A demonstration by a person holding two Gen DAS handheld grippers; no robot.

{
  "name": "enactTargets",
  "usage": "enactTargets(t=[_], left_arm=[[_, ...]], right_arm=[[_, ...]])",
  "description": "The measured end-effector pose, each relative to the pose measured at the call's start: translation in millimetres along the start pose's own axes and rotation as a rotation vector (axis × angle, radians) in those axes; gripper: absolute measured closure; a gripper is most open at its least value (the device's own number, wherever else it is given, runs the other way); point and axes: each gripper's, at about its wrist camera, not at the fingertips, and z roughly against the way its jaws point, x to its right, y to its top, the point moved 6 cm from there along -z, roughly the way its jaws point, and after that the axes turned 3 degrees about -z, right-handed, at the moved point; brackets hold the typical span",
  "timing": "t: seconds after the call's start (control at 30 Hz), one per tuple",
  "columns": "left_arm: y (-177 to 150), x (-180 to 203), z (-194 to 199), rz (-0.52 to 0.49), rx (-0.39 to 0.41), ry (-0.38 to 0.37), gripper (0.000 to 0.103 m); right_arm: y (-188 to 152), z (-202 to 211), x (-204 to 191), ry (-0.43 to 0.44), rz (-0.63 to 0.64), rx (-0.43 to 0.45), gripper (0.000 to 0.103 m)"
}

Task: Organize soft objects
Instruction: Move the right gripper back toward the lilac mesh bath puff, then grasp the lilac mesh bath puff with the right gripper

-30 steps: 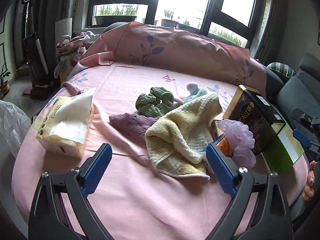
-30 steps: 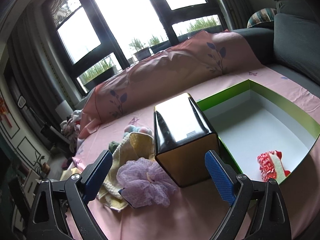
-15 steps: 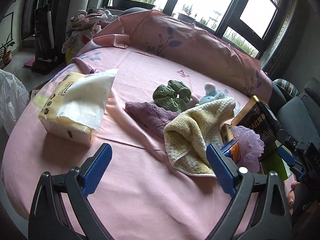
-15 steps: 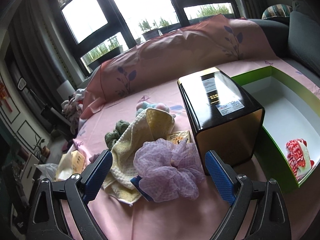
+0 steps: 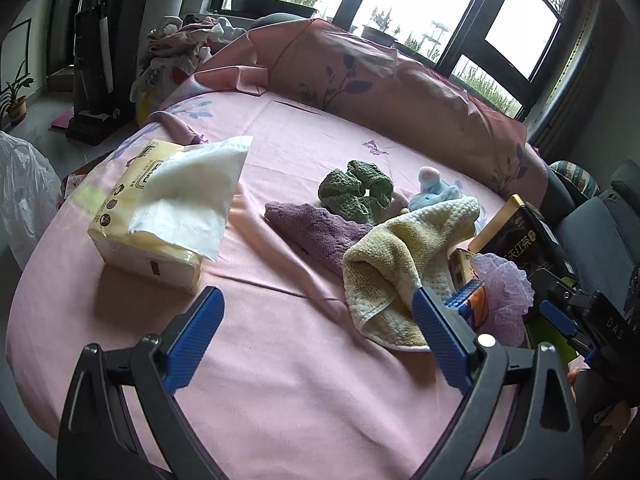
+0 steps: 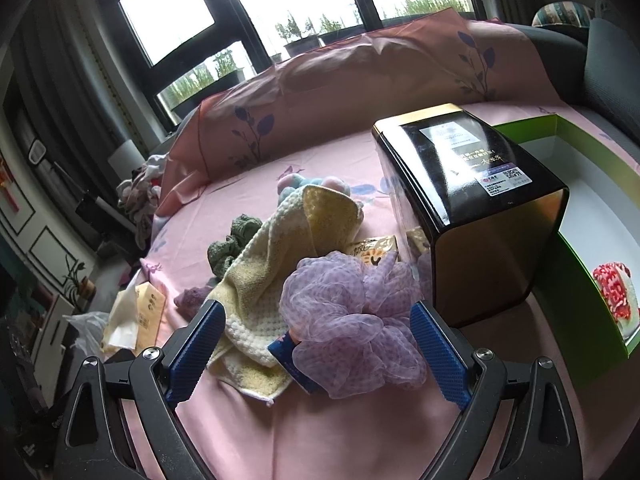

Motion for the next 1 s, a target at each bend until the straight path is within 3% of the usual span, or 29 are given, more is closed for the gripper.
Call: enactTargets(t=[0.4,1.0], left_arm=[[-4.6,8.7,-3.3,-0.037,-0.034,-0.006,0.008],[-7.7,6.5,-7.3,-0.013,-0.068,0.006,0.008]], right_arm=[[-2.0,-8.1,4.1,-0.007,-0.014,-0.034,0.009],[-4.1,-15.2,4.3,0.031,-0.041,-0.074,0.009]])
